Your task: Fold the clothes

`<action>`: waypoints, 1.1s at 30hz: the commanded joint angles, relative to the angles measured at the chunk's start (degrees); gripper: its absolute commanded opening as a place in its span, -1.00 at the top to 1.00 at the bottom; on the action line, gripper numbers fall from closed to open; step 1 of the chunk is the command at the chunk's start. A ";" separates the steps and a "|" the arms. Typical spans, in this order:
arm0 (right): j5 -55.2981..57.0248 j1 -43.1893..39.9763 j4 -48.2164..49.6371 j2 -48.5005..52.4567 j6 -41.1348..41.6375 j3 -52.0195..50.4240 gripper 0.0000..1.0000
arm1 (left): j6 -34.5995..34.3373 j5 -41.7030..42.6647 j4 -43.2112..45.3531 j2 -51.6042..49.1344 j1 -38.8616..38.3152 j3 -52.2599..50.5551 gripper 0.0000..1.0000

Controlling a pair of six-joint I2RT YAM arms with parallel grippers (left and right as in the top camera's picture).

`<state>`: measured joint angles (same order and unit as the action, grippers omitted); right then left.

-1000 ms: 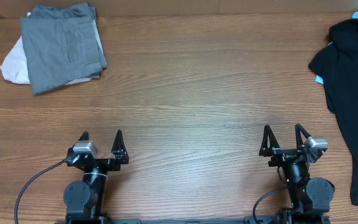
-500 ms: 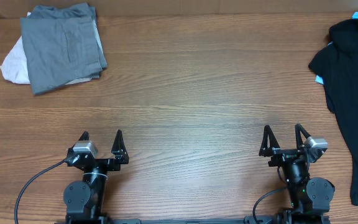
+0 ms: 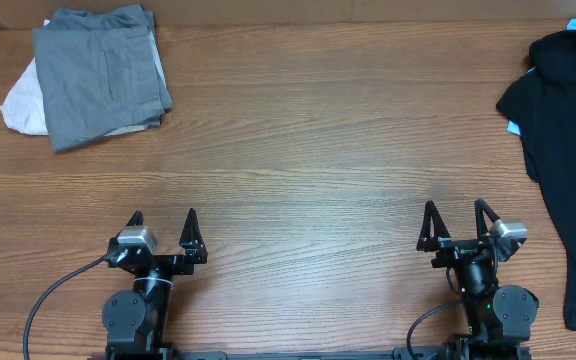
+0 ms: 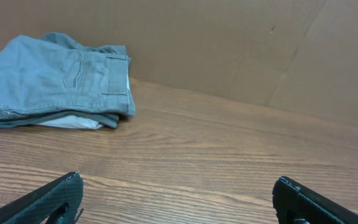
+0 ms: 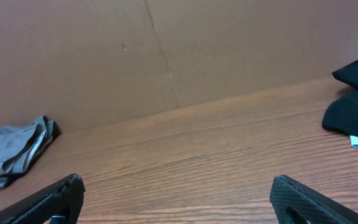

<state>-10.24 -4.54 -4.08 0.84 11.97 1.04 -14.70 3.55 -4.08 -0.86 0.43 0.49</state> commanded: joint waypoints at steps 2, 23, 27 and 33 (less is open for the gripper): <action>0.28 -0.42 0.24 -0.68 -0.02 -0.59 -1.00 | -0.52 -0.81 -0.15 0.61 0.31 -0.22 -1.00; -34.86 -0.44 19.34 -0.59 24.00 1.97 -1.00 | -0.52 -0.81 -0.15 0.61 0.31 -0.22 -1.00; -26.97 -0.48 16.94 1.11 18.69 8.11 -1.00 | -0.52 -0.81 -0.15 0.61 0.31 -0.22 -0.99; -15.54 -0.48 7.02 14.86 1.33 24.28 -1.00 | -0.52 -0.81 -0.15 0.61 0.31 -0.22 -1.00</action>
<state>-34.15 -4.80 4.97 9.56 23.81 17.72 -14.70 3.55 -4.08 -0.86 0.43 0.49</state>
